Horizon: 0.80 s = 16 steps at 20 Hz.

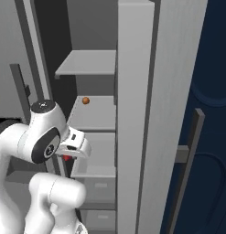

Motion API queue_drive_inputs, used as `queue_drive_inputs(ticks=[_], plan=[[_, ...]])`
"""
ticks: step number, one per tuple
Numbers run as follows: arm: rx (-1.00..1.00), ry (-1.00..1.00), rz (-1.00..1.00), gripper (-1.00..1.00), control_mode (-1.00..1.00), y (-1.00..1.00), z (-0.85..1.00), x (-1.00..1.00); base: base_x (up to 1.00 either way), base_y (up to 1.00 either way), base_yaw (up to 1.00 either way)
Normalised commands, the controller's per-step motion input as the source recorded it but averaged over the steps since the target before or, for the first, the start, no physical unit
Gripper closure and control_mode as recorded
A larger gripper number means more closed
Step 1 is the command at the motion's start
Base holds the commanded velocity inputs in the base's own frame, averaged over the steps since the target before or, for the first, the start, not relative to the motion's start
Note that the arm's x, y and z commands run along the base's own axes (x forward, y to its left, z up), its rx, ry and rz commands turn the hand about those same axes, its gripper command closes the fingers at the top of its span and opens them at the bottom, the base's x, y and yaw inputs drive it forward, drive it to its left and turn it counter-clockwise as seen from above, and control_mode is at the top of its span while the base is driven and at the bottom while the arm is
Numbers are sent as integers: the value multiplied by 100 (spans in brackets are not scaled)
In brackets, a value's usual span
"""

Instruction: Take the strawberry from the fridge and place it on top of the pancake, located on the dining counter.

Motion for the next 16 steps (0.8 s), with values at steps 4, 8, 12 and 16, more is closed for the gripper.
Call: queue_drive_inputs(ticks=[4, 8, 12, 16], plan=[[-9, 12, -4, 100, -100, 0, -5, -3, 0, 0, 0], [0, 0, 0, 100, -100, 0, 0, 0, 0, 0, 0], [0, -1, 0, 100, -100, 20, -9, -29, 0, 0, 0], [0, -2, 0, 100, 100, 9, -3, -18, -71, 9, -5]])
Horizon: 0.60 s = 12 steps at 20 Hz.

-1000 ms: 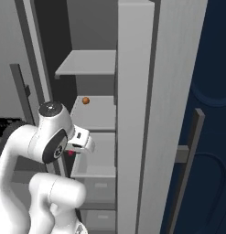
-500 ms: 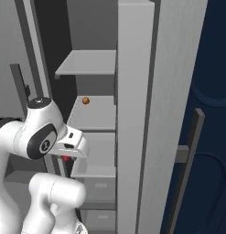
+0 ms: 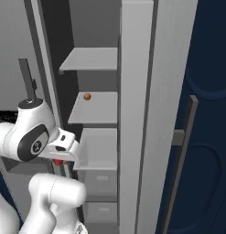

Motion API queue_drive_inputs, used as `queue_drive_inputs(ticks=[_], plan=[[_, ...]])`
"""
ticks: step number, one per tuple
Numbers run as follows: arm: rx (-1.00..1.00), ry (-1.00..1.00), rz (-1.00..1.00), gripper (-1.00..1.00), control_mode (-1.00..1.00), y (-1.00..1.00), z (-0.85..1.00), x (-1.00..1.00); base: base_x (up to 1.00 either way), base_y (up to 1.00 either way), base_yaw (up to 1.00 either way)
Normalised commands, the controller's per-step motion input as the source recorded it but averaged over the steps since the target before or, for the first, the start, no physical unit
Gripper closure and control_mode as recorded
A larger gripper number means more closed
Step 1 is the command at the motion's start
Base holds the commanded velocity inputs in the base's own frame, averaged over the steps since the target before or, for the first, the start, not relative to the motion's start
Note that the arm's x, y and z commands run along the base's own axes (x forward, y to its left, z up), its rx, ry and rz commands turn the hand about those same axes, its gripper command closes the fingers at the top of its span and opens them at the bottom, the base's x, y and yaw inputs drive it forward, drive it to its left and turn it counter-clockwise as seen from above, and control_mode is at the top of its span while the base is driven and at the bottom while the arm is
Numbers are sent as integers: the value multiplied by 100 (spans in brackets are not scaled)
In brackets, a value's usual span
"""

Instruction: Take the strawberry from the fridge and place it on top of the pancake, located on the dining counter.

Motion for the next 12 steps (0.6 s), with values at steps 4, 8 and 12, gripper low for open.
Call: queue_drive_inputs(ticks=[4, 8, 12], plan=[[0, 0, 0, 100, 100, 0, 0, 0, -100, 0, -35], [0, 0, 0, 100, 100, 0, 0, 0, -85, 0, -64], [0, 0, 0, 100, 100, 0, 0, 0, -71, 0, -72]])
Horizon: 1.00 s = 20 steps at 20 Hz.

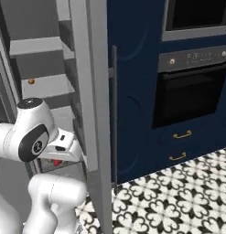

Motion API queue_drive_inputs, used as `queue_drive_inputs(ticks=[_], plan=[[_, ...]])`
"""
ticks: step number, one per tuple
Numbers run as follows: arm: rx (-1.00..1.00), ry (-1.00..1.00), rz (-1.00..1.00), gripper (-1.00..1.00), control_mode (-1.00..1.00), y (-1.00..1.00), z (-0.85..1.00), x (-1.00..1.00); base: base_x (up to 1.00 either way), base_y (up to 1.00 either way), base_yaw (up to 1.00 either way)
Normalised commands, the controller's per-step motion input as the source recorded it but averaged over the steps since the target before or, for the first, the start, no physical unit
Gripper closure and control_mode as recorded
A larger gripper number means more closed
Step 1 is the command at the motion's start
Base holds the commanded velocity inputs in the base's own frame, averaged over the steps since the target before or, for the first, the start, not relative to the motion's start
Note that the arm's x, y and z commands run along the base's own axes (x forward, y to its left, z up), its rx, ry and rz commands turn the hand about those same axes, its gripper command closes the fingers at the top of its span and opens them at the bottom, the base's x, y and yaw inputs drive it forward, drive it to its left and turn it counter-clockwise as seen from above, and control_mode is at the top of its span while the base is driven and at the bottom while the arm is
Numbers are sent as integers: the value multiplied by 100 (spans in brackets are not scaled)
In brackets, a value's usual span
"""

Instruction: Take the strawberry from the fridge and place it on top of the pancake, located on the dining counter.

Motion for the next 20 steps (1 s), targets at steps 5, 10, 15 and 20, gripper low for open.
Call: queue_drive_inputs(ticks=[5, 10, 15, 20], plan=[[0, 0, 0, 100, 100, 0, 0, 0, -16, -14, -86], [0, 0, 0, 100, 100, 0, 0, 0, 0, -65, -76], [0, 0, 0, 100, 100, 0, 0, 0, 18, -100, -46], [0, 0, 0, 100, 100, 0, 0, 0, 40, -100, -47]])
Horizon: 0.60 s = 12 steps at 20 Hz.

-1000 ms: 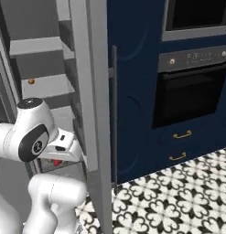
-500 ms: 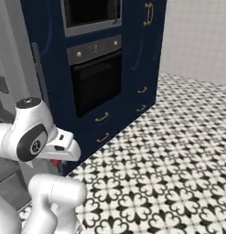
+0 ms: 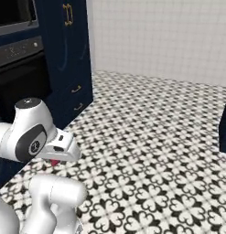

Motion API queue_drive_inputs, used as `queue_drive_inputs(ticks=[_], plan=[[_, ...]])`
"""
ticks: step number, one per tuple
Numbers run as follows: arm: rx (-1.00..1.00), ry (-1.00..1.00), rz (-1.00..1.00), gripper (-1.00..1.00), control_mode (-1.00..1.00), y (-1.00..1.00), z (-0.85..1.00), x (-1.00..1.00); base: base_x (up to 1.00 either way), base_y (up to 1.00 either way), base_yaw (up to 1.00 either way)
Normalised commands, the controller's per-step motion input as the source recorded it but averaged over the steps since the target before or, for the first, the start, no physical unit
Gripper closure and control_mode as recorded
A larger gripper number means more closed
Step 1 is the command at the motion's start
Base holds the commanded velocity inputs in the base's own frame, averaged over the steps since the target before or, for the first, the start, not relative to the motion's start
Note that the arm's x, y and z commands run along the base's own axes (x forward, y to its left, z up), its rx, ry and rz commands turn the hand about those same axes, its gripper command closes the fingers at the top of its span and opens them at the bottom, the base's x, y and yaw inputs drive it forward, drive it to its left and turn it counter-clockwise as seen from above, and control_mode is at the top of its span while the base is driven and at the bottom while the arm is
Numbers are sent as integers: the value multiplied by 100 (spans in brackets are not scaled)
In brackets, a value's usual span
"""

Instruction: Take the strawberry from the fridge and place it on top of the pancake, located on the dining counter.

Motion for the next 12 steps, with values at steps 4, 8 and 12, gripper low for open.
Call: queue_drive_inputs(ticks=[4, 8, 12], plan=[[0, 0, 0, 100, 100, 0, 0, 0, 85, -100, -32], [0, 0, 0, 100, 100, 0, 0, 0, 100, -48, 0], [0, 0, 0, 100, 100, 0, 0, 0, 93, -6, 2]])
